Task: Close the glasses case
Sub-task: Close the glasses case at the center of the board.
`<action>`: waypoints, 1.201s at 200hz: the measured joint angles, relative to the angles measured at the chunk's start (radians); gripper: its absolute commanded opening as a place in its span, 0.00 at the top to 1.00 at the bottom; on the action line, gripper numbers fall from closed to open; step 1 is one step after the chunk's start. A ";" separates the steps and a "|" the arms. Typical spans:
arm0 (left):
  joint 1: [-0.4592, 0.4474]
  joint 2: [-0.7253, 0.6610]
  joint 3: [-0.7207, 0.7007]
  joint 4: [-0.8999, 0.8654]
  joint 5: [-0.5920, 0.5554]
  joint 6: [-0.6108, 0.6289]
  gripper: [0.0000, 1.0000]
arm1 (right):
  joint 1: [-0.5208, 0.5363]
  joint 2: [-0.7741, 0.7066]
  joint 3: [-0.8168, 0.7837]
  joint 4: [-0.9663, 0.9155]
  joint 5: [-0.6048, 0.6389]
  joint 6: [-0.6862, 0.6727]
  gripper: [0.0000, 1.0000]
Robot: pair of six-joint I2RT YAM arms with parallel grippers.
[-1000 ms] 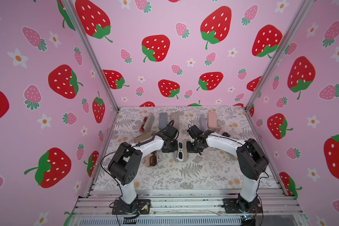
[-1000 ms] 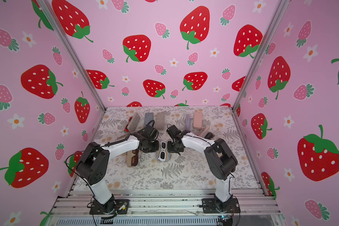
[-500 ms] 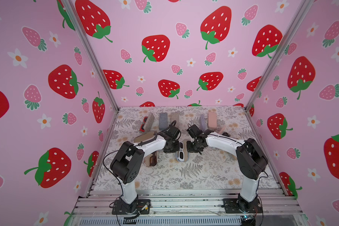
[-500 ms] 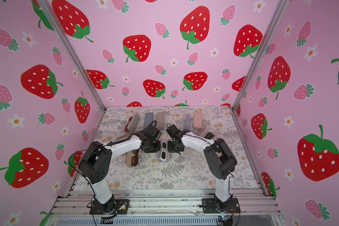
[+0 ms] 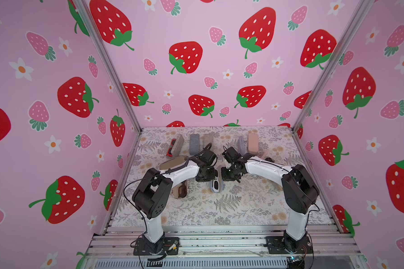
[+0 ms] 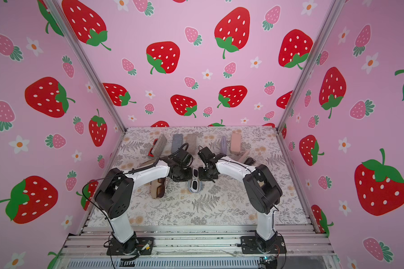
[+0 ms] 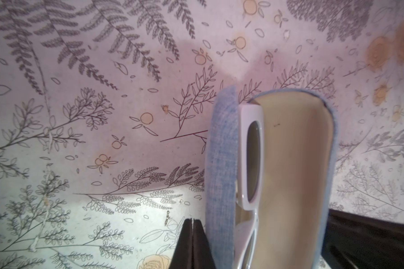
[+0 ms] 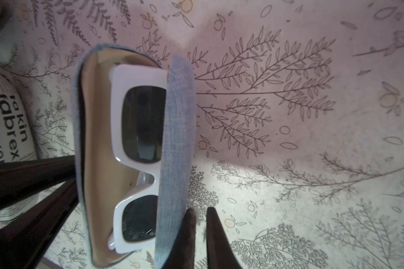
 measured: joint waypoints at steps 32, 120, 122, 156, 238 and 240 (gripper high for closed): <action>-0.025 0.005 0.024 0.019 0.027 0.000 1.00 | 0.013 0.001 0.021 0.034 -0.054 -0.012 0.86; -0.021 -0.015 0.008 0.038 0.035 -0.005 1.00 | 0.016 -0.002 -0.013 0.059 -0.013 0.020 0.76; -0.020 -0.018 0.006 0.040 0.036 -0.005 1.00 | 0.016 -0.003 -0.017 0.061 -0.010 0.022 0.76; -0.001 -0.062 -0.032 0.080 0.056 -0.010 1.00 | 0.018 -0.050 -0.057 0.061 0.045 0.048 0.69; 0.044 -0.138 -0.119 0.115 0.064 -0.018 1.00 | 0.073 -0.115 -0.006 -0.027 0.178 0.082 0.37; 0.045 -0.141 -0.121 0.115 0.064 -0.018 1.00 | 0.076 -0.114 0.000 -0.030 0.180 0.080 0.36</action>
